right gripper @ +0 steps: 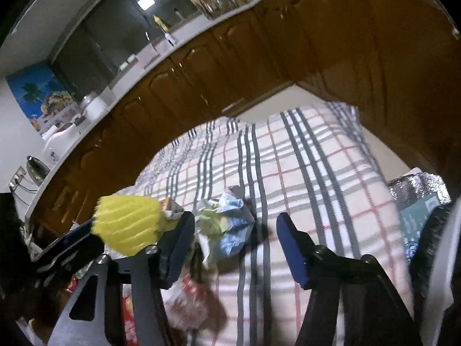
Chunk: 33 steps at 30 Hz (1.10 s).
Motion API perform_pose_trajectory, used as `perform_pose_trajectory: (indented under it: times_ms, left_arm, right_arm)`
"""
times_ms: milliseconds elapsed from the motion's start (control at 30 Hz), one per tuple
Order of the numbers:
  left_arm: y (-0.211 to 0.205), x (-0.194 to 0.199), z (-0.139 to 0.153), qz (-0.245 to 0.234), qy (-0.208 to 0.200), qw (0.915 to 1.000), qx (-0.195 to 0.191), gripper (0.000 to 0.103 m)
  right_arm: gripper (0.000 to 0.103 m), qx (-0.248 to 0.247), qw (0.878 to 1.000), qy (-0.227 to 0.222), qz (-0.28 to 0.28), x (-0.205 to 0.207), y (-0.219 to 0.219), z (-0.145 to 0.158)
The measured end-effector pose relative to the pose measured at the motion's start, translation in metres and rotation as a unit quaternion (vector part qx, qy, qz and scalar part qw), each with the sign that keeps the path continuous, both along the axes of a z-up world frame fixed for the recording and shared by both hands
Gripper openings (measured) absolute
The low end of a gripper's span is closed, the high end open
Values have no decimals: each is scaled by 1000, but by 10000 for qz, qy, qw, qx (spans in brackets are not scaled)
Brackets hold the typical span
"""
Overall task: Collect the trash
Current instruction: 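Grasp the yellow foam net with the left tool while the right tool grasps crumpled foil, then move both tools over the bin and release the foam net and foil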
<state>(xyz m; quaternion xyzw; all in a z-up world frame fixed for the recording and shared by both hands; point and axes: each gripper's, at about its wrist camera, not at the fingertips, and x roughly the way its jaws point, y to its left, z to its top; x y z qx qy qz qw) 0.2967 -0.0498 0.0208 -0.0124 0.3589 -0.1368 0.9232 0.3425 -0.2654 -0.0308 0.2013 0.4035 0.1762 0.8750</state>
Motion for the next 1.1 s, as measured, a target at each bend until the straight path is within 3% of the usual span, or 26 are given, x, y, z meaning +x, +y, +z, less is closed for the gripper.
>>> perform_pose_trajectory:
  times_ms: [67, 133, 267, 500, 700, 1100]
  left_arm:
    - [-5, 4, -6, -93, 83, 9998, 140, 30]
    - [-7, 7, -12, -163, 178, 9996, 165, 16]
    - [-4, 4, -10, -170, 64, 9997, 155, 12]
    - [0, -13, 16, -114, -280, 9995, -76, 12]
    - [-14, -35, 45, -350, -573, 9972, -323, 12]
    - [-82, -65, 50, -1071, -455, 9914, -605, 12]
  right_arm:
    - [47, -40, 9999, 87, 49, 7, 11, -6]
    - [19, -71, 9998, 162, 132, 12, 16, -13]
    - [7, -137, 9997, -54, 181, 2, 20, -8]
    - [6, -48, 9986, -524, 9, -26, 2, 22]
    - [6, 33, 9961, -862, -207, -59, -23, 46]
    - [6, -76, 9906, -1113, -794, -132, -87, 65]
